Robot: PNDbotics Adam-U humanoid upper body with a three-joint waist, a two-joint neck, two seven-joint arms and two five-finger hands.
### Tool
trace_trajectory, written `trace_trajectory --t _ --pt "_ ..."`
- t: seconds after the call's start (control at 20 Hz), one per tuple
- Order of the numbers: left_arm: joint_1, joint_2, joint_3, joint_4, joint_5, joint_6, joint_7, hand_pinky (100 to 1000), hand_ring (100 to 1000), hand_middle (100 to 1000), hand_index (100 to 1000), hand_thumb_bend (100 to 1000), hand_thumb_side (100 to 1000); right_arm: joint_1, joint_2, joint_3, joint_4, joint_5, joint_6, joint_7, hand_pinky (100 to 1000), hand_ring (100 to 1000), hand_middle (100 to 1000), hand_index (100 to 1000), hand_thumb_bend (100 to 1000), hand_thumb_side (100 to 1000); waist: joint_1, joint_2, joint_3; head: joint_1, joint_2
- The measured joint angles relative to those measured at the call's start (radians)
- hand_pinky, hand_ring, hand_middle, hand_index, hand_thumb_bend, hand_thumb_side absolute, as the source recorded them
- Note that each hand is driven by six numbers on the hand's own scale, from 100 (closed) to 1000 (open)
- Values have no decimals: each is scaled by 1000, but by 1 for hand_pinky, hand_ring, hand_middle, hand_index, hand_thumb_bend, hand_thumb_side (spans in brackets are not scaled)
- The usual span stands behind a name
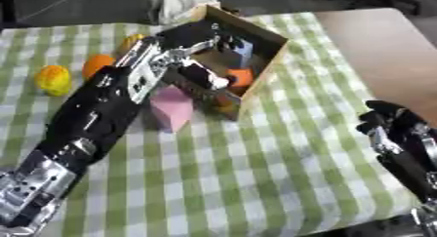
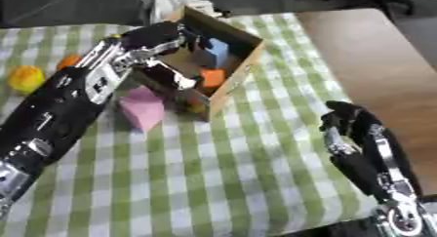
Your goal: Pick up objects on the table and place them in the box.
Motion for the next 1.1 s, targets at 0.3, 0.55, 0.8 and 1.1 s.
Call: trace_trajectory --t 0.3,0.55,0.8,1.1 --pt "3 65 -13 -75 41 -18 -34 694 668 709 860 388 447 5 0 -6 0 0 -1 -2 677 618 611 789 100 528 2 -8 15 -10 0" --pt "53 184 -50 -201 118 -72 -107 714 673 695 842 418 391 15 -1 -14 1 1 -1 -10 677 618 611 789 100 530 22 -21 39 -30 0" --pt "122 313 -90 -310 182 -92 -188 747 711 732 854 503 354 17 -3 -19 1 8 -3 -15 677 618 611 789 100 531 31 -23 43 -43 0" --pt "160 413 -119 -351 202 -128 -294 777 748 775 880 568 294 17 -3 -19 1 9 -3 -16 676 617 611 789 100 531 30 -23 34 -41 0"
